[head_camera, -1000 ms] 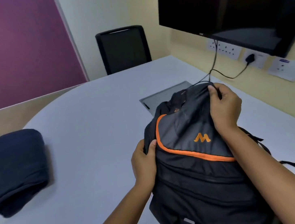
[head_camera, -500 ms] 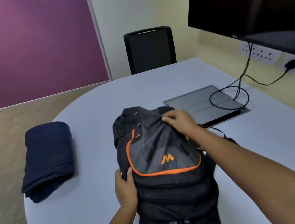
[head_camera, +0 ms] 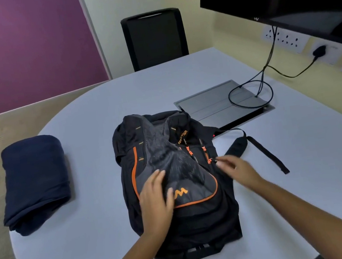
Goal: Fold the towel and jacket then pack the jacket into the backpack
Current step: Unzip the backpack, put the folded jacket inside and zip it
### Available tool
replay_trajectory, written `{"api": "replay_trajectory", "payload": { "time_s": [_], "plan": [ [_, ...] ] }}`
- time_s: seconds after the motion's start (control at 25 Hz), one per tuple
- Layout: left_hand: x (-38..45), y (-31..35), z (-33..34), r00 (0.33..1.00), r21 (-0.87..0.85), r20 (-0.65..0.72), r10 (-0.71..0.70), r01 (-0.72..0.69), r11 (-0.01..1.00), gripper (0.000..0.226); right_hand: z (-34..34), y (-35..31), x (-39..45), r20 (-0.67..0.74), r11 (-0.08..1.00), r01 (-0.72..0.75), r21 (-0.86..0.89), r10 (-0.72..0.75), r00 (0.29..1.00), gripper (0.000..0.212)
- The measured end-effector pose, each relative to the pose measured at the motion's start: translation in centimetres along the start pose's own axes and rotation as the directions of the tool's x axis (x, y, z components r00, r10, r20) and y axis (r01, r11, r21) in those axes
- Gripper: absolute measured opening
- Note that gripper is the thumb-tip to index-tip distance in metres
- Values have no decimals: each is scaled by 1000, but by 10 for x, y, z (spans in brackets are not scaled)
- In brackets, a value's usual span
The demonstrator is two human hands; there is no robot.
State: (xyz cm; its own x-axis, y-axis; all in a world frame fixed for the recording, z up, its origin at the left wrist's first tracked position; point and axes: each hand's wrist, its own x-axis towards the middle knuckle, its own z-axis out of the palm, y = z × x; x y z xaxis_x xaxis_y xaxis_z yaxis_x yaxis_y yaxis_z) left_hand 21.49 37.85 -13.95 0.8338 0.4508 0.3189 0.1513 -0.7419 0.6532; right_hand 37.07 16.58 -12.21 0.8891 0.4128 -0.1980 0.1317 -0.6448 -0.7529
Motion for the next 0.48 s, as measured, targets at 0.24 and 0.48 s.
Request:
{"api": "replay_trajectory", "payload": {
  "time_s": [0.24,0.48],
  "plan": [
    [22,16,37,754,430,651,95,-468,772,68,74,16,-45,447,819,267,-507,-15,894,112],
    [21,-12,46,617,549,744,-255,-348,760,63,61,11,-22,431,867,228,-442,-18,902,82]
  ]
}}
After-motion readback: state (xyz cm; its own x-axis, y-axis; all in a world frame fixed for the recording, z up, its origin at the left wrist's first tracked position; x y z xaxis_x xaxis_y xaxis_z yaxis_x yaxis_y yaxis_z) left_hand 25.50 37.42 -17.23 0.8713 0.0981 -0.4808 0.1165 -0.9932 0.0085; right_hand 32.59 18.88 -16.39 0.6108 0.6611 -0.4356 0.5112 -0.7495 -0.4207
